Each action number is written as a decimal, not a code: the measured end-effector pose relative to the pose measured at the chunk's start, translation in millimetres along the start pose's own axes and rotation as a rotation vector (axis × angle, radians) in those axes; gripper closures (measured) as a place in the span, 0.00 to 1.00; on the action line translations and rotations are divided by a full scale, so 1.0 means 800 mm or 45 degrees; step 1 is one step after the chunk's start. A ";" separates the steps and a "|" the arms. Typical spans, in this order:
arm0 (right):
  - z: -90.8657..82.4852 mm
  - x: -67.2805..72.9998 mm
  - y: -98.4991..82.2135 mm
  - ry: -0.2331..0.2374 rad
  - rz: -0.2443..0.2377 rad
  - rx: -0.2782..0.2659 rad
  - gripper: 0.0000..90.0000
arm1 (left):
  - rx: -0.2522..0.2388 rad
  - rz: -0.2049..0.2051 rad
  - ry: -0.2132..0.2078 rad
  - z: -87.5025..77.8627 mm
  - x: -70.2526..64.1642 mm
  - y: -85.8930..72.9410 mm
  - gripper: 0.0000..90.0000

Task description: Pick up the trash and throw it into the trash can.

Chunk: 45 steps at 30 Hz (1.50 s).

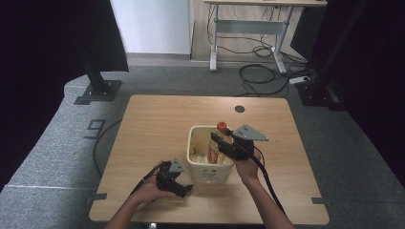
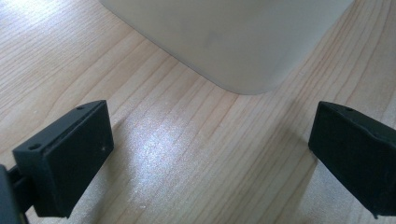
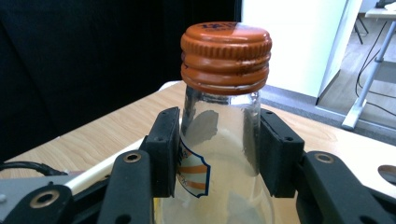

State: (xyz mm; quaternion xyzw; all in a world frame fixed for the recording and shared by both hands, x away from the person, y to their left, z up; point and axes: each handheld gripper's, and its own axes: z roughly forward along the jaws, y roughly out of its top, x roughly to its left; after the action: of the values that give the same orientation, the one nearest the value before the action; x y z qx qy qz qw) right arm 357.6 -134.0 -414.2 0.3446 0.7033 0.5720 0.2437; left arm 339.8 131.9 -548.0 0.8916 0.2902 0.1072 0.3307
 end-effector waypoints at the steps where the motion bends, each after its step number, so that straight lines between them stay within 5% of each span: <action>1: 0.001 -0.001 -0.002 0.000 0.000 0.005 0.60 | 0.000 0.000 0.000 0.000 0.000 0.000 0.00; 17: 0.016 -0.006 -0.026 -0.029 -0.055 0.132 0.60 | -0.001 0.000 0.000 0.000 0.000 0.000 0.00; 29: 0.015 -0.005 -0.027 -0.051 -0.076 0.148 0.61 | 0.000 -0.001 0.000 0.000 0.000 0.000 0.00; 37: 0.009 -0.013 -0.026 -0.048 -0.027 0.142 0.60 | -0.002 -0.001 0.001 0.000 0.000 0.000 0.00; 45: -0.007 -0.018 -0.016 -0.052 -0.036 0.064 0.43 | 0.000 -0.001 0.000 0.000 0.000 0.000 0.00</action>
State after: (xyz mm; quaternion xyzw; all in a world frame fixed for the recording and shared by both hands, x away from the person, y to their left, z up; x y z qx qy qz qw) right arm 359.9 -149.6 -426.1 0.3523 0.7171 0.5435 0.2572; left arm 339.6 131.8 -548.0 0.8915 0.2904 0.1072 0.3309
